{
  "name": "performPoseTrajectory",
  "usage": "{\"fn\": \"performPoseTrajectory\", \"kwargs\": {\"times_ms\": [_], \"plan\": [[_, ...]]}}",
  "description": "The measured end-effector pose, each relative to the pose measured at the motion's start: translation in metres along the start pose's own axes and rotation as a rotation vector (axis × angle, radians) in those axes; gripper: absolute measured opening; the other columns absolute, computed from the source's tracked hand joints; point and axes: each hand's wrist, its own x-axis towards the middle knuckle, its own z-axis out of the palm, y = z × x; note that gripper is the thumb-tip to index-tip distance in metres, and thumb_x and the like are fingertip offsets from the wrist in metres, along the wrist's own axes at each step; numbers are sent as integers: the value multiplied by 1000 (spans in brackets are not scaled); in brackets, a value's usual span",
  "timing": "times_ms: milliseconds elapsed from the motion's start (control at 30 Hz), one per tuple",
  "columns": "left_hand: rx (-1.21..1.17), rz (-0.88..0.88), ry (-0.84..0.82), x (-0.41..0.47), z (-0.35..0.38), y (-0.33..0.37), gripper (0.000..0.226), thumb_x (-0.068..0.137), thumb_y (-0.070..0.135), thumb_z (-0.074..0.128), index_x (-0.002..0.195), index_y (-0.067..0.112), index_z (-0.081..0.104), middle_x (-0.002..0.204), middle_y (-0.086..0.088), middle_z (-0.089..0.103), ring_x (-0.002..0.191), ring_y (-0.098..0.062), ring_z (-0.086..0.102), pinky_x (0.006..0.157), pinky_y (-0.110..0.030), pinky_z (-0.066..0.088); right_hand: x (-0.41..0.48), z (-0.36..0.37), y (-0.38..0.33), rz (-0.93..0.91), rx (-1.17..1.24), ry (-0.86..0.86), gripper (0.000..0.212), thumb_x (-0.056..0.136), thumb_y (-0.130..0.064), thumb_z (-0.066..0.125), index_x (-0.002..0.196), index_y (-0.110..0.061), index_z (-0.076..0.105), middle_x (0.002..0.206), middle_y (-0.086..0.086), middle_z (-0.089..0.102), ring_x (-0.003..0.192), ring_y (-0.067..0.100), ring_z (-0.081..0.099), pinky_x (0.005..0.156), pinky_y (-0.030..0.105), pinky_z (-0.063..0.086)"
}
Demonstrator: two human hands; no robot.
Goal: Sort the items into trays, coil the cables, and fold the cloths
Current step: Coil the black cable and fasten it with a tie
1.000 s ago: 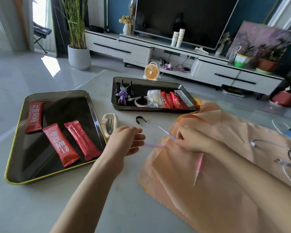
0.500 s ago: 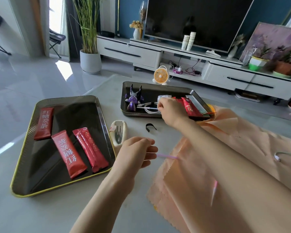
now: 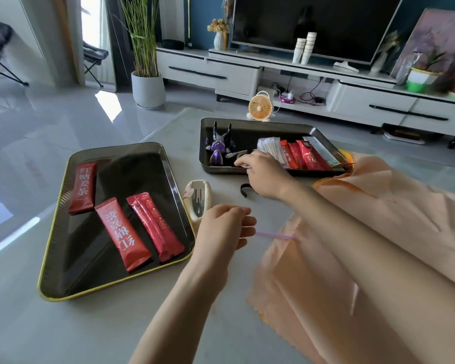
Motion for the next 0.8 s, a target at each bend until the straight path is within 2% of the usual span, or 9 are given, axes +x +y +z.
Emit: {"fn": "performPoseTrajectory", "kwargs": {"times_ms": [67, 133, 200, 267, 367, 433, 600, 700, 800], "plan": [[-103, 47, 70, -2, 0, 4, 21, 92, 9, 47, 77, 13, 61, 63, 3, 65, 58, -10, 59, 60, -22, 45, -26, -9, 1, 8, 133, -78, 29, 94, -9, 47, 120, -12, 59, 108, 3, 60, 102, 18, 55, 82, 20, 40], [-212, 113, 178, -3, -3, 9, 26, 93, 9, 43, 73, 13, 59, 56, 4, 61, 53, -9, 56, 56, -22, 43, -57, -18, 1, 16, 170, -238, 26, 90, -29, 59, 114, -18, 60, 87, -10, 58, 83, 10, 55, 65, 17, 38], [-287, 143, 261, -1, -7, 12, 27, 92, 7, 41, 72, 14, 57, 56, 2, 59, 53, -10, 54, 55, -22, 41, -82, -20, 3, 31, 84, -398, 38, 85, -46, 62, 116, -24, 55, 84, -14, 51, 77, 4, 51, 62, 18, 37], [-308, 133, 279, -4, -9, 13, 27, 91, 7, 39, 71, 14, 55, 58, 1, 58, 54, -12, 53, 56, -23, 40, -100, -16, 8, -19, -60, -434, 35, 86, -43, 61, 113, -22, 54, 89, -10, 46, 81, 7, 49, 66, 19, 33], [-293, 107, 267, -7, -10, 11, 26, 92, 7, 37, 74, 14, 55, 61, 0, 58, 55, -12, 53, 56, -22, 39, -109, -10, 10, -72, -123, -337, 9, 91, -26, 56, 91, -19, 52, 92, -3, 43, 92, 16, 49, 71, 19, 30], [-315, 87, 263, -9, -11, 10, 25, 93, 9, 35, 76, 15, 53, 60, 0, 57, 53, -11, 52, 54, -21, 38, -109, -9, 10, -53, -115, -306, 10, 93, -23, 52, 85, -18, 48, 92, -2, 45, 89, 15, 47, 74, 22, 32], [-285, 75, 202, -10, -11, 10, 20, 94, 10, 35, 83, 15, 51, 62, -1, 56, 51, -10, 50, 53, -20, 38, -94, -28, 18, 49, 14, -54, 10, 93, -20, 53, 87, -14, 58, 88, 3, 63, 81, 20, 58, 73, 33, 47], [-235, 73, 165, -12, -7, 11, 21, 93, 6, 39, 79, 14, 52, 62, 0, 55, 53, -10, 50, 55, -20, 38, -70, -36, 26, 76, 45, 92, 13, 93, -10, 51, 93, -6, 63, 96, 9, 63, 90, 24, 58, 77, 31, 46], [-238, 96, 161, -12, -4, 11, 25, 92, 4, 40, 73, 16, 49, 62, 1, 54, 54, -9, 49, 56, -20, 38, -43, -33, 28, 106, 4, 160, 22, 91, -1, 43, 101, -5, 62, 109, 12, 58, 96, 24, 53, 79, 29, 42]]}}
